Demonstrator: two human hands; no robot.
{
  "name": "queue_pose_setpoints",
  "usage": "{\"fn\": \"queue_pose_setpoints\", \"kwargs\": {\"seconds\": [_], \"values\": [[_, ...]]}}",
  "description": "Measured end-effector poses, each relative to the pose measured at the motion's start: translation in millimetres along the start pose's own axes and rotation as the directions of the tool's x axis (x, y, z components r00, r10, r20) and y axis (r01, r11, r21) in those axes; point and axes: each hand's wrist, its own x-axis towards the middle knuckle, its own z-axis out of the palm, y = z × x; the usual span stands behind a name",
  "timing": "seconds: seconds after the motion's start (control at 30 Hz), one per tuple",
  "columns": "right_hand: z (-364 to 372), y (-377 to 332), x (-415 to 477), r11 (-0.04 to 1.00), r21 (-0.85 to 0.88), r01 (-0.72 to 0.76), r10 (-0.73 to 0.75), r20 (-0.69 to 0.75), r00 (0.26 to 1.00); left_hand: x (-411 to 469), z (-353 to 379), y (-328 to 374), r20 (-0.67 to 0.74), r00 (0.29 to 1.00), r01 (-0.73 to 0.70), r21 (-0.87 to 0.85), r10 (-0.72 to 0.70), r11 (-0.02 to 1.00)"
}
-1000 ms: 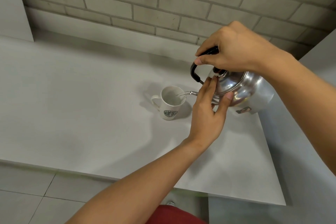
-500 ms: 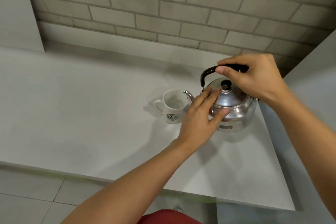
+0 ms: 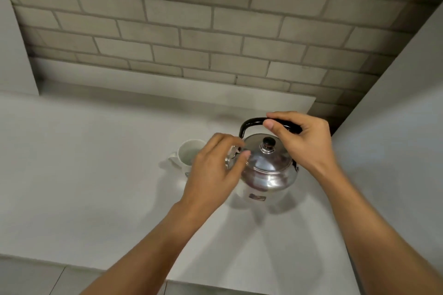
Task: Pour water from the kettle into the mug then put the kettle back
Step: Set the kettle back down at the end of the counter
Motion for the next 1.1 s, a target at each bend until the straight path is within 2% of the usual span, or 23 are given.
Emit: {"fn": "queue_pose_setpoints", "kwargs": {"seconds": [0.07,0.13,0.23,0.5,0.63,0.73,0.9,1.1], "values": [[-3,7,4,1.000,0.030,-0.001,0.001,-0.005,1.000,22,4,0,0.020,0.995,0.098,-0.007,-0.097,0.995],[-5,13,10,0.998,0.060,-0.009,0.009,-0.002,1.000,48,8,-3,0.170,0.964,0.210,-0.009,-0.206,0.978],[-6,21,23,0.995,0.086,-0.041,0.040,0.018,0.999,76,16,-12,0.350,0.918,0.236,-0.098,-0.188,0.967],[5,44,82,0.990,0.049,-0.132,0.125,0.113,0.986,143,38,-51,0.270,0.942,0.237,-0.112,-0.200,0.965],[14,73,108,0.972,0.062,-0.226,0.227,0.001,0.974,184,50,-77,0.210,0.956,0.231,-0.118,-0.204,0.966],[32,105,128,0.945,0.062,-0.321,0.324,-0.046,0.945,216,66,-105,0.245,0.932,0.316,-0.195,-0.266,0.929],[55,130,139,0.934,0.072,-0.351,0.354,-0.026,0.935,227,88,-136,0.264,0.911,0.373,-0.193,-0.318,0.908],[76,161,143,0.910,0.092,-0.404,0.406,-0.004,0.914,233,111,-167,0.342,0.847,0.501,-0.261,-0.407,0.825]]}}
